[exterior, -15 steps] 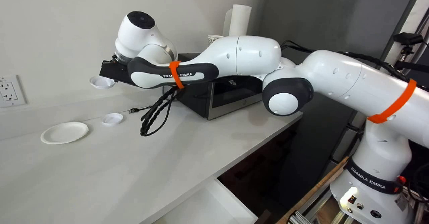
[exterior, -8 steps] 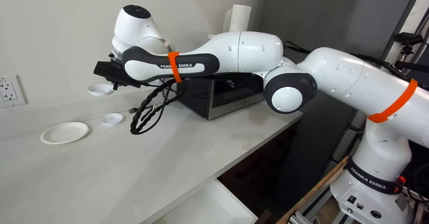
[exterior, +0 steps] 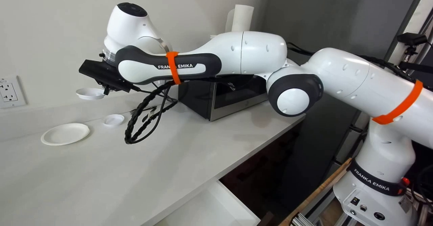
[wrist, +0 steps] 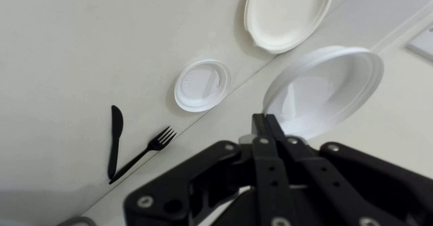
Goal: Put the lid on the microwave
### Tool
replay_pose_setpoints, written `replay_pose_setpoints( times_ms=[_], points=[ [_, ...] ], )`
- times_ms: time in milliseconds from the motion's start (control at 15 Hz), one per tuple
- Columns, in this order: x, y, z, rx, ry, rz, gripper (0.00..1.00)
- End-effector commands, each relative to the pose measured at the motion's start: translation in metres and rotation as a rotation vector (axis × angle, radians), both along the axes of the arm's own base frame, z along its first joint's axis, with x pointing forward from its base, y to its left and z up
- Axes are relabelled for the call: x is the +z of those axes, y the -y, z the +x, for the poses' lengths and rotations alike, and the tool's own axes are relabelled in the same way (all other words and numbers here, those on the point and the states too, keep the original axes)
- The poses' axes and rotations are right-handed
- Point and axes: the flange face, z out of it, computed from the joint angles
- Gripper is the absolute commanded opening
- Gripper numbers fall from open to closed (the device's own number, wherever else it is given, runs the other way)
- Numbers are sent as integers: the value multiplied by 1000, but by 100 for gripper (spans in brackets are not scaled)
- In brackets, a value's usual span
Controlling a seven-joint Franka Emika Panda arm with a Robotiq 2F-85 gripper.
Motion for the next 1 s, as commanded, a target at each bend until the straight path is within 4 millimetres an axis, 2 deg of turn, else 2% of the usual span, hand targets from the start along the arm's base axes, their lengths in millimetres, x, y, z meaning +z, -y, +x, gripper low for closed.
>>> replay_pose_setpoints(
  times_ms=[0,67,133,600,667,800,933],
  points=[
    [-3,-16,-16,-42,-7,27,0],
    [-4,-20,-19,-47,-4,32,0],
    [0,-14,-13,-15,-5,20,0],
    [0,-13,-12,-15,-4,19,0],
    [2,-20,-21,22,-16,-2,0],
    [17,-25,-33,136,-66,-75,0],
    [36,-26,-43,129,-57,-154,0]
  ],
)
